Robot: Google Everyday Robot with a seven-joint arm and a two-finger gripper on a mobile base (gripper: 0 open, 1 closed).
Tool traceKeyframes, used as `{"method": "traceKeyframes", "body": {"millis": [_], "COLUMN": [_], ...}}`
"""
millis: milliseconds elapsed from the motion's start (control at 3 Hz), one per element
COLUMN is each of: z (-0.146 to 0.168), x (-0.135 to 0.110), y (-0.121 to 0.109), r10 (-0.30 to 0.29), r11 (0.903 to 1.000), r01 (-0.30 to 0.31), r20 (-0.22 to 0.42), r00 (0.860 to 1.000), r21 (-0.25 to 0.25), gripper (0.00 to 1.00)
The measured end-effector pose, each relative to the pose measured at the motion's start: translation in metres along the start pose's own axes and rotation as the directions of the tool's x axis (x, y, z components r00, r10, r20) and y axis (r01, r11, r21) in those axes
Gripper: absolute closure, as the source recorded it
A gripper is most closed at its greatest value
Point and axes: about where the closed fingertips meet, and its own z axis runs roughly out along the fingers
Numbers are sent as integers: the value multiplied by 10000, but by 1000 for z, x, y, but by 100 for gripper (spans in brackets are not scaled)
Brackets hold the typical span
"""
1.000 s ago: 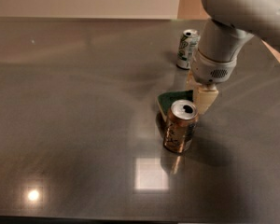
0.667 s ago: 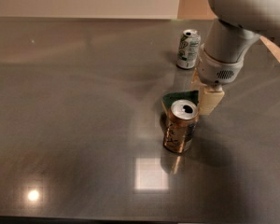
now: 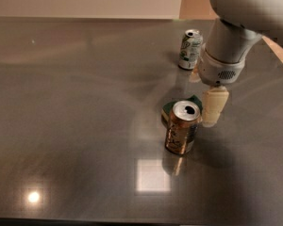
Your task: Move sponge near orange can
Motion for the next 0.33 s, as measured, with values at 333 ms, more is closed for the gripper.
{"method": "traceKeyframes", "body": {"millis": [333], "z": [0], "x": [0], "y": [0], "r10": [0], "r11": [10000], "r01": [0], "r20": [0], "r00": [10000], "r21": [1], "gripper": [0]}}
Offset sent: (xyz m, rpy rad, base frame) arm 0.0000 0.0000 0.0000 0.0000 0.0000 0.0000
